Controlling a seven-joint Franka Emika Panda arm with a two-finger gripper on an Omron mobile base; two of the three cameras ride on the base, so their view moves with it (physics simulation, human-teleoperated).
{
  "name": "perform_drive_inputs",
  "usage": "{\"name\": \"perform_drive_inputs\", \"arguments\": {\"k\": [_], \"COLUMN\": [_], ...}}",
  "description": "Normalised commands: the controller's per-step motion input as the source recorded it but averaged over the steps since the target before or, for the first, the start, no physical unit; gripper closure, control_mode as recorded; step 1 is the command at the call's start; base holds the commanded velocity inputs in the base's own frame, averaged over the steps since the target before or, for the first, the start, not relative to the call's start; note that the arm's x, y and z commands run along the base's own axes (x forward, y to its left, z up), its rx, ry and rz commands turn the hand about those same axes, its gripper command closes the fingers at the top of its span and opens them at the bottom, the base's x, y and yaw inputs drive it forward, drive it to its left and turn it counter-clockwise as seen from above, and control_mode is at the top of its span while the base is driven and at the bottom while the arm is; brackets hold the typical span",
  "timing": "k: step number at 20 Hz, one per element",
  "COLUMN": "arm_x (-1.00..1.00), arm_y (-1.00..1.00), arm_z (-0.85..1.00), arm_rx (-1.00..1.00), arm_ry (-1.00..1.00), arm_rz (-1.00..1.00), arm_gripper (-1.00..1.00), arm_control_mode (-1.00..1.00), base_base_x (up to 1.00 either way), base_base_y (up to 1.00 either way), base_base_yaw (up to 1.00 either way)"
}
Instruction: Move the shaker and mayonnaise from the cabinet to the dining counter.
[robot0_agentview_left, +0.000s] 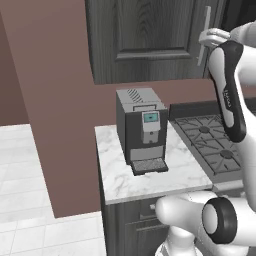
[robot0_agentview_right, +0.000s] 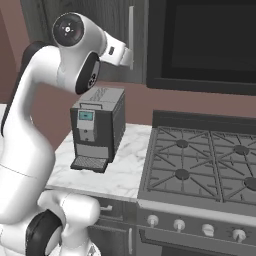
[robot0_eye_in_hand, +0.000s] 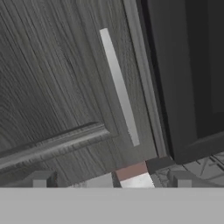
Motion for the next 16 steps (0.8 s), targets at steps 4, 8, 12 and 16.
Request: {"name": "perform_drive_inputs", "arguments": {"k": [4, 8, 12, 16], "arm_x": [0.35, 0.32, 0.29, 0.32], "arm_y": [-0.04, -0.03, -0.07, -0.14], "arm_z": [0.0, 0.0, -0.01, 0.0], "arm_rx": [0.0, 0.0, 0.0, 0.02], "arm_ry": [0.0, 0.0, 0.01, 0.07], "arm_rz": [0.04, 0.04, 0.04, 0.04], "arm_gripper": [-1.0, -1.0, -1.0, -1.0], "arm_control_mode": [-1.0, -1.0, -1.0, -1.0], "base_base_x": [0.0, 0.0, 0.0, 0.0], "base_base_y": [0.0, 0.0, 0.0, 0.0], "base_base_yaw": [0.0, 0.0, 0.0, 0.0]}}
